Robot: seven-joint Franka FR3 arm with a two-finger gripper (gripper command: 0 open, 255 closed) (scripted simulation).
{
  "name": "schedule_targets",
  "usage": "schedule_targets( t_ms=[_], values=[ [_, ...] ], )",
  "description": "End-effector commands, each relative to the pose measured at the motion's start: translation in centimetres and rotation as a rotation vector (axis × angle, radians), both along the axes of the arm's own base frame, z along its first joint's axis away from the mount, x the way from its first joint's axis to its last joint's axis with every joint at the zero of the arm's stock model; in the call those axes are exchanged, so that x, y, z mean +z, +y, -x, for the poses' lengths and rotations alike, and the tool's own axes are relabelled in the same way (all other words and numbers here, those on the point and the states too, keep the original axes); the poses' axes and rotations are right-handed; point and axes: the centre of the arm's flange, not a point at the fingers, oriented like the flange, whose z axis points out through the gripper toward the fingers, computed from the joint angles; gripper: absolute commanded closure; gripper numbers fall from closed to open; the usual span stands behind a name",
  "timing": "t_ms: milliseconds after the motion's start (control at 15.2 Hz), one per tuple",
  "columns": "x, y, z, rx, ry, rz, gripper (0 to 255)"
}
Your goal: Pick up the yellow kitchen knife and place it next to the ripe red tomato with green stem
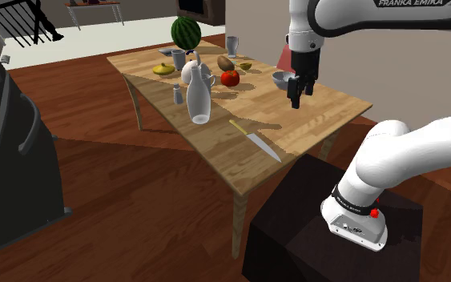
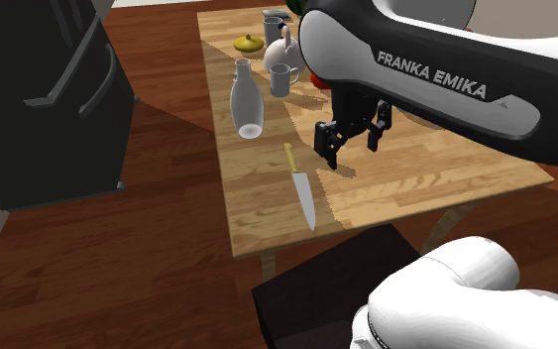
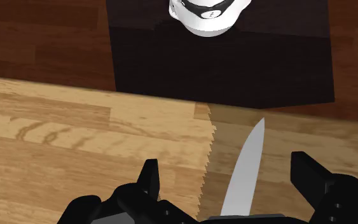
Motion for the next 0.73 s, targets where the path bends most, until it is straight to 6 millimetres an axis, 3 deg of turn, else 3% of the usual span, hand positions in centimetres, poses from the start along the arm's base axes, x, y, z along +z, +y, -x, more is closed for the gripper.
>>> schedule_targets(
  t_ms=[0,660],
  values=[
    [0.0,0.0,0.0,0.000,0.000,0.000,0],
    [-8.4,0.3,-10.2,-0.030,0.005,-0.020,0]
  ],
)
